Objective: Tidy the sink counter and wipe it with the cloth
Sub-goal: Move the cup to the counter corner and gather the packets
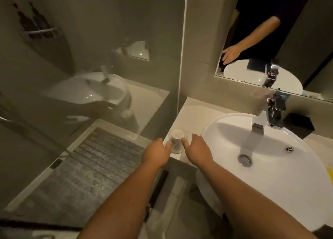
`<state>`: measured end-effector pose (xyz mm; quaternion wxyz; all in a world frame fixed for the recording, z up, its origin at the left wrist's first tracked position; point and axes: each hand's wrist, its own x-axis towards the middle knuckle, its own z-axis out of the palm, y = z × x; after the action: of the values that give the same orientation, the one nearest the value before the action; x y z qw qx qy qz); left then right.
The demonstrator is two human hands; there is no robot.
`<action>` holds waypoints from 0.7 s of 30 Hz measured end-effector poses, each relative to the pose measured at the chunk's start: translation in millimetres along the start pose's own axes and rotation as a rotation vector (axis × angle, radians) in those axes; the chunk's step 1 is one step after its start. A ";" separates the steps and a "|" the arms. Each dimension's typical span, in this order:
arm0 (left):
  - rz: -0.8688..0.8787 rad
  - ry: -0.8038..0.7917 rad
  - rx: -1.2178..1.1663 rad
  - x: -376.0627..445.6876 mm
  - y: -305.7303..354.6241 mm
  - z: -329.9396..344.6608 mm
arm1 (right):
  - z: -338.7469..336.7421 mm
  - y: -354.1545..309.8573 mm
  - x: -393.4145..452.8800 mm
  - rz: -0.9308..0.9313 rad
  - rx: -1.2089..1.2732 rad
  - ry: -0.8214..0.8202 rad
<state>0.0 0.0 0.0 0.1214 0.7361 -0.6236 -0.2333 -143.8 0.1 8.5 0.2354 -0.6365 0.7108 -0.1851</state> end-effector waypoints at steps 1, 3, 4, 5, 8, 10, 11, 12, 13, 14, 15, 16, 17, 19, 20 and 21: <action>-0.032 -0.008 -0.056 8.3 3.5 2.6 | 2.9 0.4 8.7 0.031 0.015 -0.002; -0.089 -0.024 -0.124 24.7 8.6 8.2 | 9.5 -1.8 23.5 0.115 0.043 -0.029; -0.112 -0.035 -0.141 32.2 11.5 9.2 | 11.6 -2.7 30.8 0.147 0.027 -0.042; -0.113 -0.039 -0.150 40.9 12.0 13.1 | 16.0 -3.3 38.9 0.165 0.016 -0.056; -0.076 -0.045 -0.160 57.2 13.7 23.9 | 22.3 -6.0 55.4 0.144 -0.097 -0.160; -0.022 -0.046 -0.133 61.6 13.8 32.0 | 25.0 -7.7 60.1 0.106 -0.177 -0.201; 0.006 -0.040 -0.118 61.9 14.3 34.3 | 26.4 -7.7 60.6 0.106 -0.184 -0.199; 0.031 -0.033 -0.097 61.1 15.9 34.9 | 27.9 -7.5 61.1 0.112 -0.178 -0.196; 0.054 -0.029 -0.073 59.8 17.7 33.5 | 27.1 -7.9 60.7 0.123 -0.176 -0.175; 0.075 -0.029 -0.046 58.3 20.4 30.3 | 24.5 -9.2 60.6 0.130 -0.178 -0.152; 0.095 -0.024 -0.024 57.0 24.2 25.3 | 18.4 -11.7 60.0 0.139 -0.179 -0.129; 0.107 -0.016 -0.011 56.1 29.3 19.4 | 11.5 -13.3 60.2 0.141 -0.176 -0.108; 0.124 -0.009 -0.012 54.2 35.8 11.5 | 0.7 -17.0 58.8 0.147 -0.164 -0.082; 0.179 0.015 -0.017 48.9 52.9 -5.5 | -25.0 -20.6 54.3 0.151 -0.150 -0.023; 0.221 0.021 -0.010 45.8 63.2 -12.9 | -39.3 -19.7 50.7 0.152 -0.137 0.011; 0.271 0.016 0.008 42.2 74.2 -19.2 | -54.5 -17.5 45.2 0.154 -0.128 0.039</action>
<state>-49.6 -57.6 43.3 0.1538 0.6473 -0.7175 -0.2062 -164.1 -48.9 58.6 0.1938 -0.5901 0.7724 -0.1329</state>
